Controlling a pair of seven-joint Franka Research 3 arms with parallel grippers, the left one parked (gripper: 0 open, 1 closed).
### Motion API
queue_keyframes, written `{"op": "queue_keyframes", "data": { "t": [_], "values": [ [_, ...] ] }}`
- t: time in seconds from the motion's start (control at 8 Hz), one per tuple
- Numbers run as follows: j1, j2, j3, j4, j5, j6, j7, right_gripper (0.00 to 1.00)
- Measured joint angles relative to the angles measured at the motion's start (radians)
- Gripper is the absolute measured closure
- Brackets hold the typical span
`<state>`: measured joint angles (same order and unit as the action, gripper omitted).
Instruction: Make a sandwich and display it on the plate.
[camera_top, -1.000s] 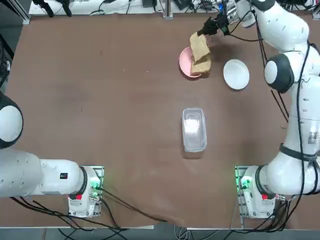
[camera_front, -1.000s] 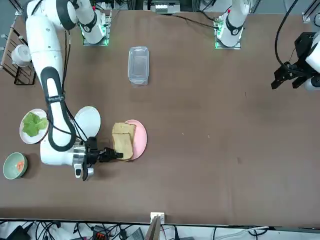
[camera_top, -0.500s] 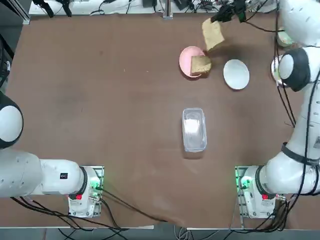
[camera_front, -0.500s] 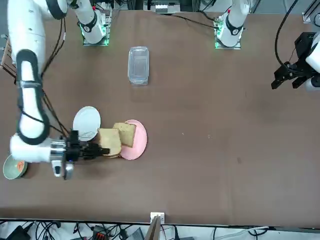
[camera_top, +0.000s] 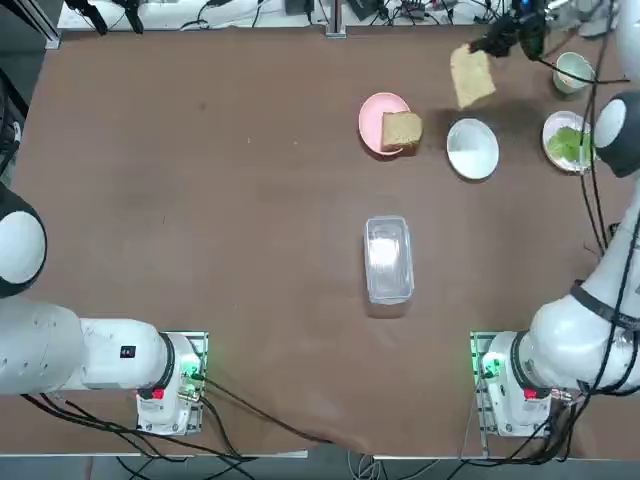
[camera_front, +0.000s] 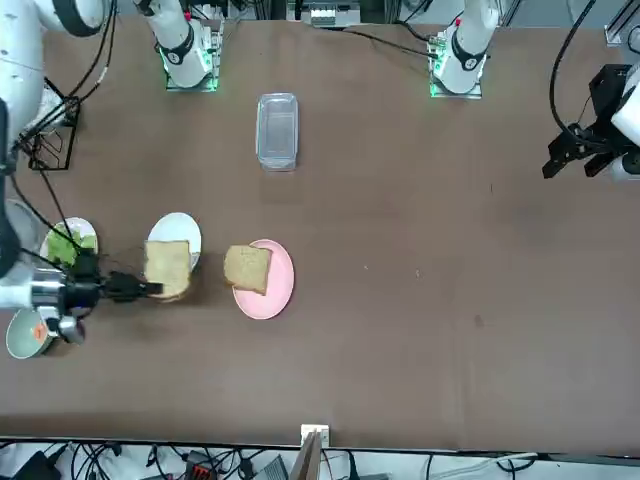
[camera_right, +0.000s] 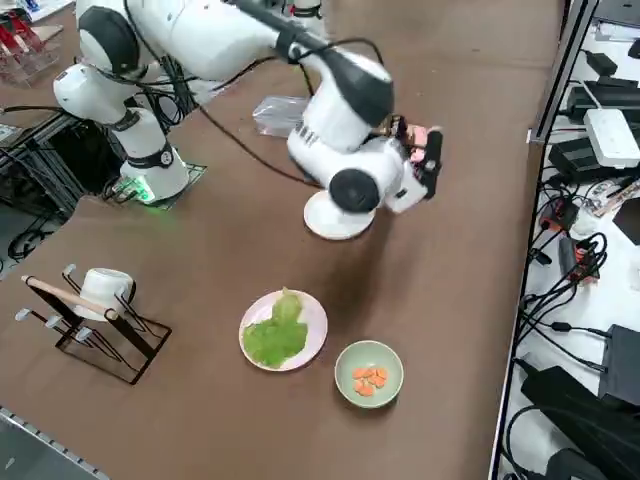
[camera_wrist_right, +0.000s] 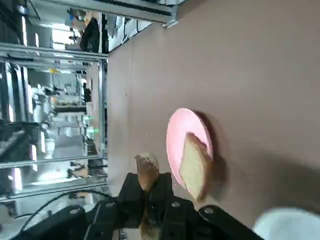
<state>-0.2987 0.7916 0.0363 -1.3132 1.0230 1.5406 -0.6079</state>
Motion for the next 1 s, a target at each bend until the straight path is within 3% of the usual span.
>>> {"op": "queue_keyframes", "data": {
  "t": [0.5, 1.0],
  "values": [
    [-0.046, 0.005, 0.001, -0.140, 0.000, -0.011, -0.022, 0.92],
    [-0.069, 0.032, 0.001, -0.167, -0.043, -0.004, -0.105, 0.92]
  ]
}}
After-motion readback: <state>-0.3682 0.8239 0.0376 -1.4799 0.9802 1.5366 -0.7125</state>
